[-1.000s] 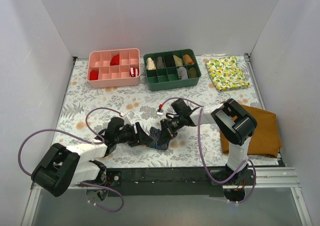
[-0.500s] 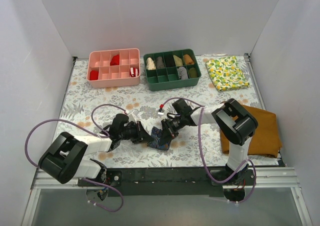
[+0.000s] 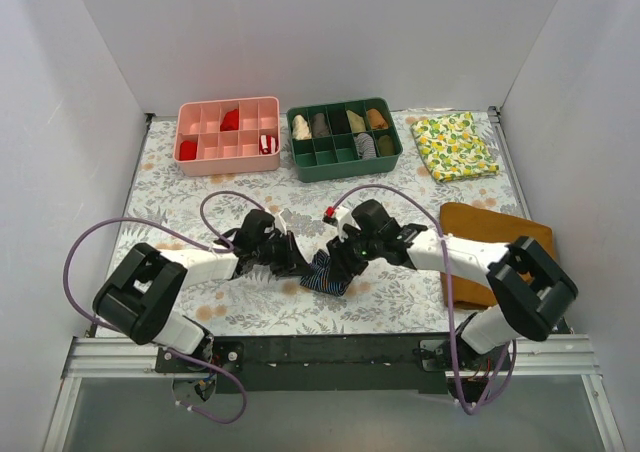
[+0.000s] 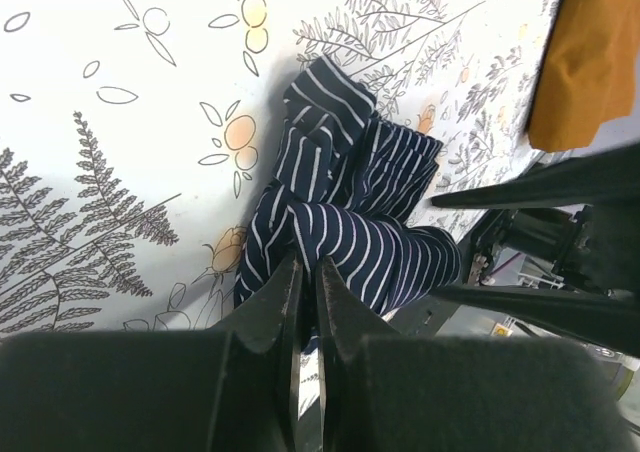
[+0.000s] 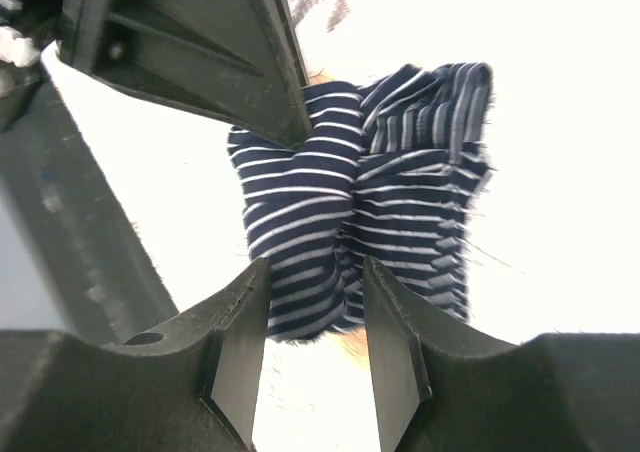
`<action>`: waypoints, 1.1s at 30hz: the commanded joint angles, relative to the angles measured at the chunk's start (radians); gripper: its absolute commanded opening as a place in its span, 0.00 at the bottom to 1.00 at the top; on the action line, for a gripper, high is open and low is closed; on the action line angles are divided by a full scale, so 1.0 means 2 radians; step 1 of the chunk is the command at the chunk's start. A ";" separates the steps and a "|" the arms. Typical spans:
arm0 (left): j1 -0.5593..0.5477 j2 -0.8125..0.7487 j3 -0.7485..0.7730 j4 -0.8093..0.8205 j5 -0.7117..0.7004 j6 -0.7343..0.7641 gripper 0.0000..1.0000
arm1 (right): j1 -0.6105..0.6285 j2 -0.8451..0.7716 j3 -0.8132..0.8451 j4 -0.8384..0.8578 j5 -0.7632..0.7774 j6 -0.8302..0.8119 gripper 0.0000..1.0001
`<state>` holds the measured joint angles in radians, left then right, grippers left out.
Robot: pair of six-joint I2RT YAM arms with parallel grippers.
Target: Roll the underwear
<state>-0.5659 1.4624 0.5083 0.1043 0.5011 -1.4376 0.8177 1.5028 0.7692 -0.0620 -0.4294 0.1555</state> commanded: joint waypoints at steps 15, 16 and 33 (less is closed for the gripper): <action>-0.005 0.087 0.152 -0.226 -0.013 0.064 0.00 | 0.177 -0.034 0.044 -0.077 0.301 -0.103 0.50; -0.005 0.092 0.155 -0.237 -0.010 0.068 0.00 | 0.186 -0.029 0.048 -0.076 0.307 -0.105 0.51; -0.006 0.111 0.170 -0.249 0.003 0.078 0.00 | 0.215 0.034 0.008 -0.061 0.372 -0.105 0.51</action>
<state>-0.5713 1.6619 0.8452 -0.3328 0.5243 -1.3205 1.2411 1.5551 0.8394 -0.1856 0.3122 -0.0780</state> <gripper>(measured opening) 0.040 0.513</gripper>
